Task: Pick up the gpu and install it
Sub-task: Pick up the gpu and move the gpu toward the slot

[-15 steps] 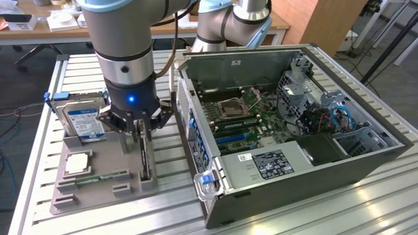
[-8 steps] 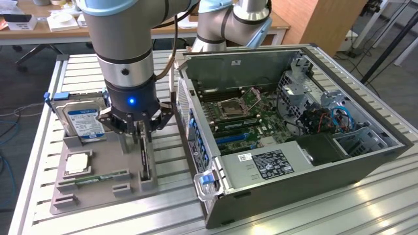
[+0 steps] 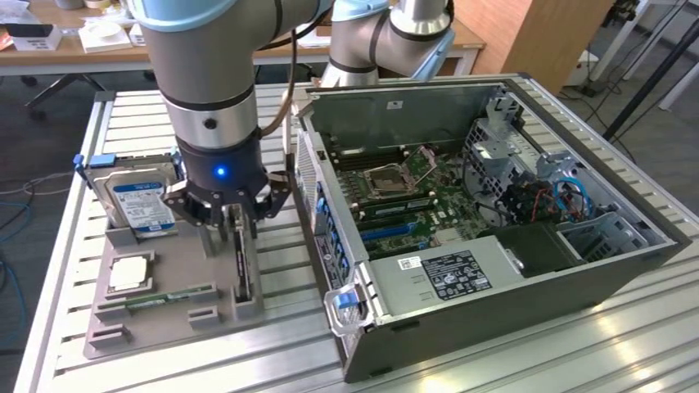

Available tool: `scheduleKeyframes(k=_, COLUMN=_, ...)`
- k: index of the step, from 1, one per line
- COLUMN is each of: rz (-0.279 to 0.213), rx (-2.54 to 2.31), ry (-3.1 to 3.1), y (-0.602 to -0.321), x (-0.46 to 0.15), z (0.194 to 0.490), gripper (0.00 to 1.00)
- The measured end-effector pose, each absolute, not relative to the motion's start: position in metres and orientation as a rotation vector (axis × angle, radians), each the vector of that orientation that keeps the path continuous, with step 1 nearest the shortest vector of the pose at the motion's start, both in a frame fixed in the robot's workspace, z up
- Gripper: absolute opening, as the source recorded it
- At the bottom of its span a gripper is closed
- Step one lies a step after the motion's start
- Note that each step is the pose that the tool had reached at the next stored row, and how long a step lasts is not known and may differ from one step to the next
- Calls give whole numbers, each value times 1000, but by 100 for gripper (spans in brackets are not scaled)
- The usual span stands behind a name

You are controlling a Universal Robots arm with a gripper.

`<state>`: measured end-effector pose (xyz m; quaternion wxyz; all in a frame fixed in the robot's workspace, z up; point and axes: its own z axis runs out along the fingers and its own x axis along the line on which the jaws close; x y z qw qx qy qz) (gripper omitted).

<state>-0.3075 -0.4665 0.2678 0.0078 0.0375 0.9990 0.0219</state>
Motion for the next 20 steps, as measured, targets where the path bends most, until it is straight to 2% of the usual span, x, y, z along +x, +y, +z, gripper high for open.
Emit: scheduleKeyframes(k=20, rz=69, rx=117, ry=3123, y=-467, x=-307, z=242, gripper=43)
